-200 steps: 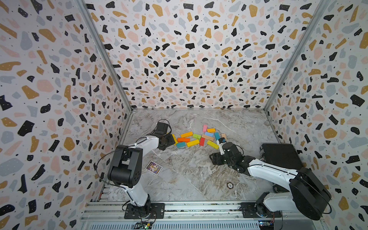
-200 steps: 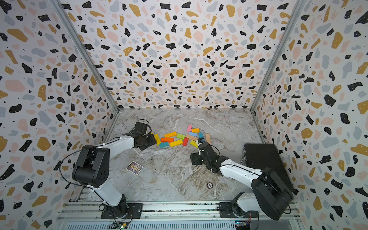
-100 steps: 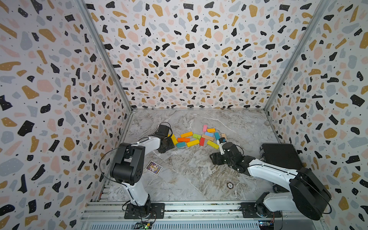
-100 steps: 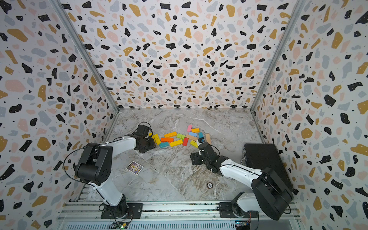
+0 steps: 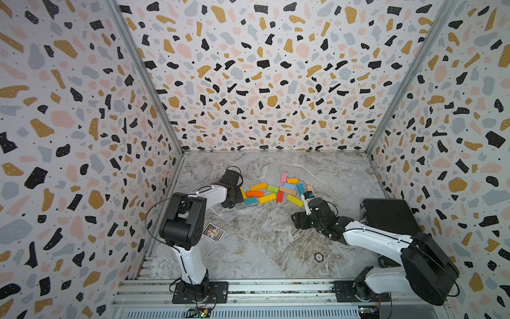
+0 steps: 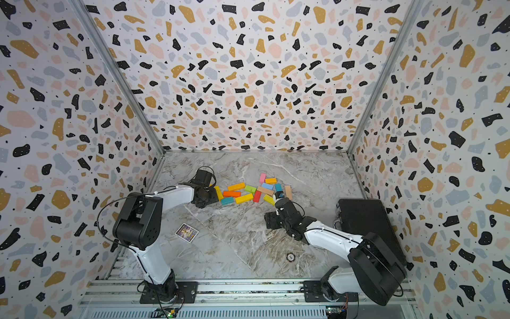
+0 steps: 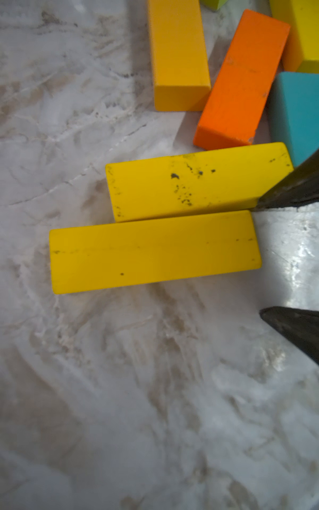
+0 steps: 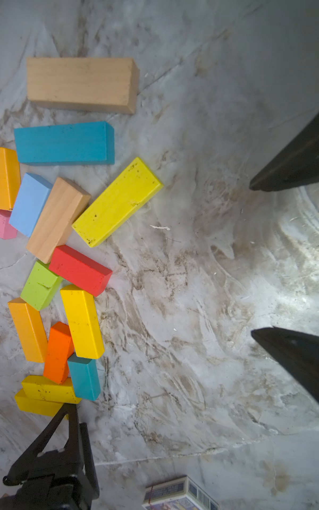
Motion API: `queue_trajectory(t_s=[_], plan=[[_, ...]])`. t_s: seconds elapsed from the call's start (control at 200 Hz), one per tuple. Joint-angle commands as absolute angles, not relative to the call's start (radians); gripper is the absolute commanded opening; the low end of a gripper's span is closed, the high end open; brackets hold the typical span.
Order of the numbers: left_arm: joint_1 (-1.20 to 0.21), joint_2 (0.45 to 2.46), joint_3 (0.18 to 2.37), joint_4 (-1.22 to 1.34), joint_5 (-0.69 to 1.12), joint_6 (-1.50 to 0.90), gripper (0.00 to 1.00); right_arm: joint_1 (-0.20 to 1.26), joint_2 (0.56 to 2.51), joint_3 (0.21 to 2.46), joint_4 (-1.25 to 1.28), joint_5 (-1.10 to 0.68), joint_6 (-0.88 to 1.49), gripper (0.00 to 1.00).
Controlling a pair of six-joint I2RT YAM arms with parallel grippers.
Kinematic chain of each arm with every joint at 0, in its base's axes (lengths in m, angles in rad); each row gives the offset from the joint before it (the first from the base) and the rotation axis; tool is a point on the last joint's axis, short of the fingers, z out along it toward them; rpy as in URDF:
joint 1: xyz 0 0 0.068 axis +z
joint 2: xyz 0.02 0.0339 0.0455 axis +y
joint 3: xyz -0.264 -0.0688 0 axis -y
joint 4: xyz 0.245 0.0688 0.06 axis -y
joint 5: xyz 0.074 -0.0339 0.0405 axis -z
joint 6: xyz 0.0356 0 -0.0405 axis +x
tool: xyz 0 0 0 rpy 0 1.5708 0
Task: Assemble the letter h with building blocks
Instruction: Pick up the building block from the center of the board.
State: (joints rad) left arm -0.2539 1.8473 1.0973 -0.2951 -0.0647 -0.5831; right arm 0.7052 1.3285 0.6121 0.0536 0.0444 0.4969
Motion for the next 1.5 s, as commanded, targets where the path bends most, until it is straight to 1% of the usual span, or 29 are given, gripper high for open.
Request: queue_trajectory(t_s=[0.0, 0.04, 0.135, 0.24, 0.4, 0.461, 0.576, 0.706, 1.011, 1.131, 1.216, 1.266, 1.492], plan=[[-0.255, 1.904, 1.095, -0.369, -0.087, -0.572, 0.61, 0.706, 1.302, 0.607, 0.053, 0.060, 0.491, 0.79], [-0.253, 1.908, 1.098, -0.372, -0.094, -0.574, 0.62, 0.706, 1.302, 0.606, 0.054, 0.060, 0.492, 0.79], [-0.253, 1.921, 1.114, -0.392, -0.119, -0.573, 0.62, 0.706, 1.304, 0.606, 0.056, 0.061, 0.492, 0.79], [-0.250, 1.934, 1.131, -0.400, -0.127, -0.573, 0.60, 0.706, 1.301, 0.604, 0.058, 0.060, 0.493, 0.79], [-0.243, 1.948, 1.158, -0.410, -0.130, -0.576, 0.52, 0.706, 1.297, 0.601, 0.063, 0.061, 0.494, 0.79], [-0.239, 1.962, 1.183, -0.426, -0.130, -0.569, 0.52, 0.706, 1.298, 0.598, 0.069, 0.057, 0.497, 0.79], [-0.229, 1.987, 1.225, -0.459, -0.144, -0.560, 0.58, 0.706, 1.305, 0.597, 0.075, 0.056, 0.498, 0.79], [-0.198, 2.010, 1.259, -0.481, -0.142, -0.550, 0.57, 0.706, 1.305, 0.593, 0.084, 0.048, 0.500, 0.79], [-0.187, 2.068, 1.344, -0.512, -0.119, -0.502, 0.43, 0.705, 1.297, 0.585, 0.090, 0.048, 0.503, 0.79], [-0.186, 2.089, 1.371, -0.526, -0.133, -0.483, 0.35, 0.705, 1.289, 0.579, 0.092, 0.051, 0.503, 0.79], [-0.186, 2.093, 1.381, -0.532, -0.132, -0.473, 0.26, 0.706, 1.287, 0.576, 0.092, 0.054, 0.503, 0.79], [-0.188, 2.079, 1.371, -0.528, -0.129, -0.473, 0.23, 0.706, 1.287, 0.576, 0.092, 0.055, 0.504, 0.79], [-0.229, 1.911, 1.245, -0.468, -0.125, -0.485, 0.21, 0.706, 1.284, 0.571, 0.101, 0.059, 0.503, 0.79]])
